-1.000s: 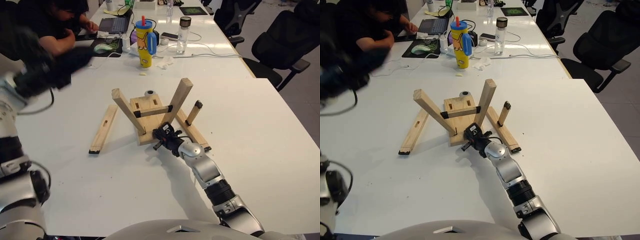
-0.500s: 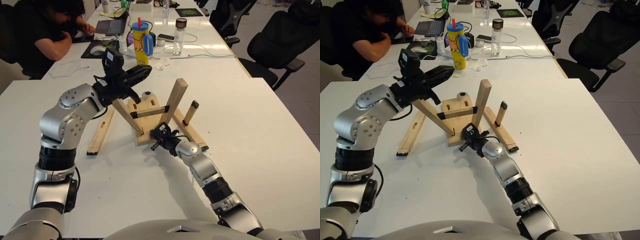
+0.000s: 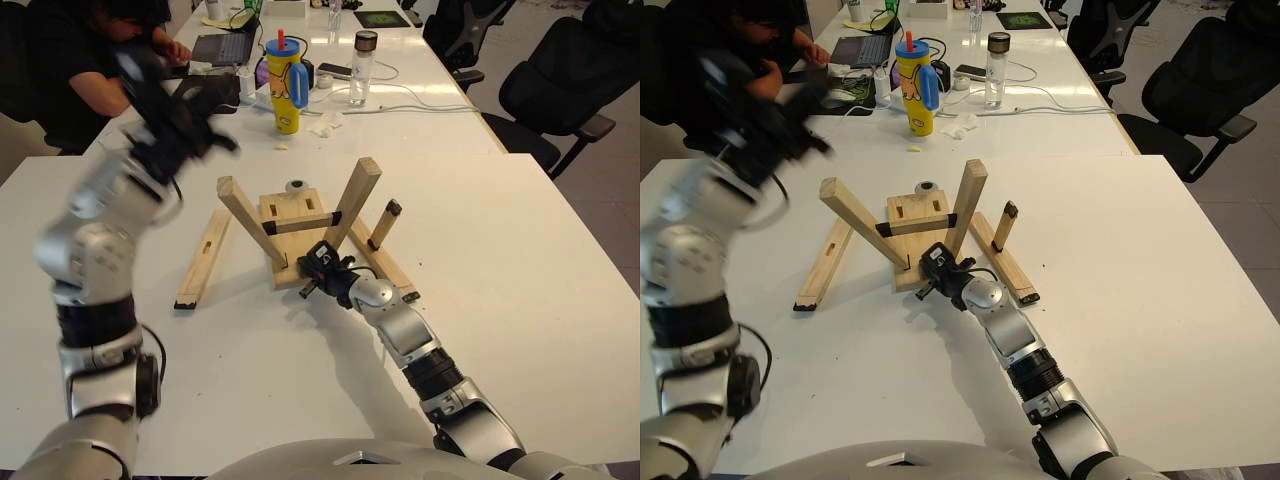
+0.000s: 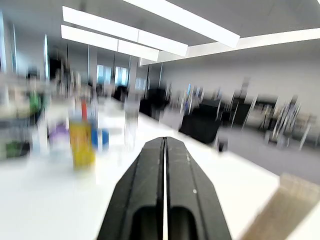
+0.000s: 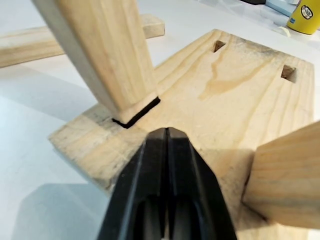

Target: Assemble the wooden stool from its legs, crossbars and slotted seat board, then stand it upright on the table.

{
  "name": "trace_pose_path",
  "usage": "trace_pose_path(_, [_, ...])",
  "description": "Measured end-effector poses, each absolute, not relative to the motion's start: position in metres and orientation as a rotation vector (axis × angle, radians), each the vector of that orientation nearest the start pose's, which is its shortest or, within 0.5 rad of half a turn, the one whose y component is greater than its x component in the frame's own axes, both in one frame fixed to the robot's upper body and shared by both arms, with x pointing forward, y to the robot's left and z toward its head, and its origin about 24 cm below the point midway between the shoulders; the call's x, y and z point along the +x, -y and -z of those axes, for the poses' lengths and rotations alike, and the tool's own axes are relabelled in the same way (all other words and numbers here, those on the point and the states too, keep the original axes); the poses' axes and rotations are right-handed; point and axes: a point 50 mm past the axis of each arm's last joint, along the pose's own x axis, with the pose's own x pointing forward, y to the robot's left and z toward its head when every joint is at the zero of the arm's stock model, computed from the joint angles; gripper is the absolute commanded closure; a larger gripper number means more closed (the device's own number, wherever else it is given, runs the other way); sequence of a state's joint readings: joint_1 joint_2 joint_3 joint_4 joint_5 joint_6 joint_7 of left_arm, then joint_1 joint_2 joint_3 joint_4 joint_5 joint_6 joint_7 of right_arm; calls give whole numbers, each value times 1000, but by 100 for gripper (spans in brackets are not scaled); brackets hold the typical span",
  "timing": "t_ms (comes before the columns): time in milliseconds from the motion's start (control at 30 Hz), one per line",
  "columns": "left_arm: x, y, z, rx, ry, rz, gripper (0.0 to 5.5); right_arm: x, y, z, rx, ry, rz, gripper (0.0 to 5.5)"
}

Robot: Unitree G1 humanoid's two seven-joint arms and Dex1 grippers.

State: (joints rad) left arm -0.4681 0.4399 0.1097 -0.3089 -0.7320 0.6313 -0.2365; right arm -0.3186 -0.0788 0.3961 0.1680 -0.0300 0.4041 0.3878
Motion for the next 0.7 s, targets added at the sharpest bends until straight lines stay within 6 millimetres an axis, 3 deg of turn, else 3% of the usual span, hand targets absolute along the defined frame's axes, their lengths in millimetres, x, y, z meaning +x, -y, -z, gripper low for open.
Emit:
trace_pose_path(167, [296, -148, -205, -47, 202, 498, 548, 277, 52, -30, -250, -348, -766, 550])
trace_pose_path(333, [314, -158, -215, -79, 260, 395, 548, 277, 48, -32, -238, -344, -785, 550])
trace_pose_path(433, [308, -170, -234, -103, 383, 329, 548, 277, 46, -33, -236, -339, -791, 550])
trace_pose_path(467, [299, -171, -249, -116, 469, 319, 548, 277, 46, -33, -236, -340, -790, 550])
trace_pose_path(600, [273, -165, -284, -159, 653, 370, 548, 277, 46, -32, -235, -341, -785, 550])
trace_pose_path(633, [269, -161, -281, -156, 637, 389, 548, 277, 46, -32, -233, -341, -784, 550])
trace_pose_path(700, [273, -154, -245, -144, 433, 403, 548, 276, 46, -32, -232, -341, -779, 550])
